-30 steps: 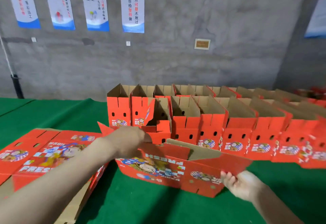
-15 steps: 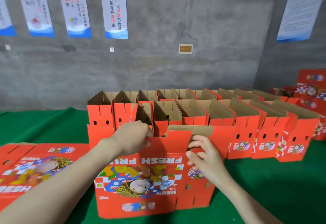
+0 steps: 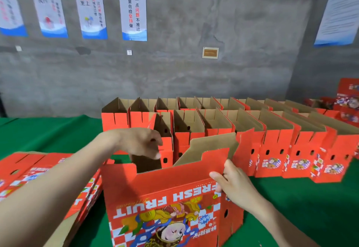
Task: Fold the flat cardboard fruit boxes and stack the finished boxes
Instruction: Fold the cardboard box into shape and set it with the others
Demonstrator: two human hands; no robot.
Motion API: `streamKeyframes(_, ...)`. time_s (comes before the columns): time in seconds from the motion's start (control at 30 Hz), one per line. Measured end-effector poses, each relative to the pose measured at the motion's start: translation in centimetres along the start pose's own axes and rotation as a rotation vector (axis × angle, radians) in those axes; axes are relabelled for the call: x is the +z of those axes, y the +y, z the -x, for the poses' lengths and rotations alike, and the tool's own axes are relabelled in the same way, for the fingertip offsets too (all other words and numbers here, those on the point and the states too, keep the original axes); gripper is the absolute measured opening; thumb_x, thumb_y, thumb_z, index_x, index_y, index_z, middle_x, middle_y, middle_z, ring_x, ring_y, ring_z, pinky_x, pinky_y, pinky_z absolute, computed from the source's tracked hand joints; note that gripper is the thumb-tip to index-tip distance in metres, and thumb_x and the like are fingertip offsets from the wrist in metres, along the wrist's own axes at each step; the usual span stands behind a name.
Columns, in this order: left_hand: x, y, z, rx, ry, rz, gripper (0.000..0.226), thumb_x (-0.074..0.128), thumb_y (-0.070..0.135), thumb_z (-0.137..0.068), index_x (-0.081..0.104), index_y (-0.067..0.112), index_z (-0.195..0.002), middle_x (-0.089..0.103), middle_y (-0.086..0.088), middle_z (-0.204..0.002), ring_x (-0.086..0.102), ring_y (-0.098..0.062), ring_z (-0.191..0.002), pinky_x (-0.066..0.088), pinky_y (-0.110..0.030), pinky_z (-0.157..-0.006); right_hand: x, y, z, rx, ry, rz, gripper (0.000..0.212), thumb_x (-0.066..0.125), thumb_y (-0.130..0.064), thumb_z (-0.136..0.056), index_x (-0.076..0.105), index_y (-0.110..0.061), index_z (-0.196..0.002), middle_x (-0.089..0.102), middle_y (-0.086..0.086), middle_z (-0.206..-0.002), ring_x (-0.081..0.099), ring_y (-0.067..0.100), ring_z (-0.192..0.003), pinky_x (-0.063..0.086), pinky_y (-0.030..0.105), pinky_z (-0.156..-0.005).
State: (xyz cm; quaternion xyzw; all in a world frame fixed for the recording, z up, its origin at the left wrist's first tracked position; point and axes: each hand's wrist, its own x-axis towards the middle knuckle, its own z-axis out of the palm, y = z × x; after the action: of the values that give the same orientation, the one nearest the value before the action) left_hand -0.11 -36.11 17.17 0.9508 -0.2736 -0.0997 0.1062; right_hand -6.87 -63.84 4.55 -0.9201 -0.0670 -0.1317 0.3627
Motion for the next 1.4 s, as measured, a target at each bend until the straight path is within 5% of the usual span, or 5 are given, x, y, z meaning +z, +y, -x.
streamKeyframes(0.43, 3.5, -6.1, -1.2, -0.351, 0.678, 0.308, 0.026, 0.057, -0.005, -0.078, 0.075, 0.013, -0.071, 0.065, 0.000, -0.056, 0.051, -0.004, -0.031, 0.044, -0.016, -0.035, -3.4, 3.7, 2.2, 0.117, 0.138, 0.077, 0.044, 0.046, -0.053, -0.088, 0.033, -0.013, -0.073, 0.035, -0.006, -0.059, 0.034, 0.005, -0.048, 0.030, 0.021, -0.049)
streamKeyframes(0.73, 5.2, -5.8, -2.1, -0.371, 0.844, 0.238, 0.019, 0.064, -0.001, -0.077, 0.075, 0.002, -0.091, 0.072, -0.016, -0.099, 0.064, -0.032, -0.095, 0.045, -0.029, -0.080, -0.8, 2.6, 1.2, 0.158, 0.372, -0.192, 0.021, 0.072, -0.032, -0.082, 0.069, -0.014, -0.072, 0.059, 0.004, -0.087, 0.061, 0.014, -0.077, 0.044, 0.027, -0.065)
streamKeyframes(0.97, 9.0, -5.6, 0.2, -0.339, 1.079, 0.539, 0.087, 0.078, 0.001, -0.069, 0.038, 0.017, -0.144, 0.052, -0.012, -0.122, 0.048, -0.021, -0.110, 0.042, -0.036, -0.094, 0.6, 2.3, 0.4, 0.289, 0.439, -0.393, 0.014, 0.077, -0.025, -0.078, 0.071, -0.023, -0.066, 0.053, -0.001, -0.102, 0.060, 0.016, -0.089, 0.051, 0.041, -0.082)
streamKeyframes(1.2, 13.5, -2.8, 0.3, -0.299, 0.839, 0.811, 0.025, 0.056, 0.015, -0.094, 0.069, 0.027, -0.111, 0.069, 0.005, -0.108, 0.061, -0.014, -0.104, 0.044, -0.022, -0.084, 0.5, 1.2, 0.1, 0.316, 0.400, -0.420, 0.011, 0.078, -0.019, -0.078, 0.072, -0.024, -0.071, 0.050, -0.001, -0.117, 0.056, 0.005, -0.095, 0.049, 0.044, -0.093)
streamKeyframes(1.4, 12.5, -1.8, 0.6, -0.346, 0.879, 0.535, 0.057, 0.071, -0.003, -0.075, 0.057, 0.005, -0.129, 0.069, -0.010, -0.099, 0.062, -0.006, -0.067, 0.046, -0.007, -0.060, 0.5, 0.3, 0.4, 0.239, 0.363, -0.184, 0.070, 0.077, -0.010, -0.077, 0.044, -0.015, -0.138, 0.034, 0.003, -0.148, 0.032, 0.017, -0.137, 0.025, 0.024, -0.108)
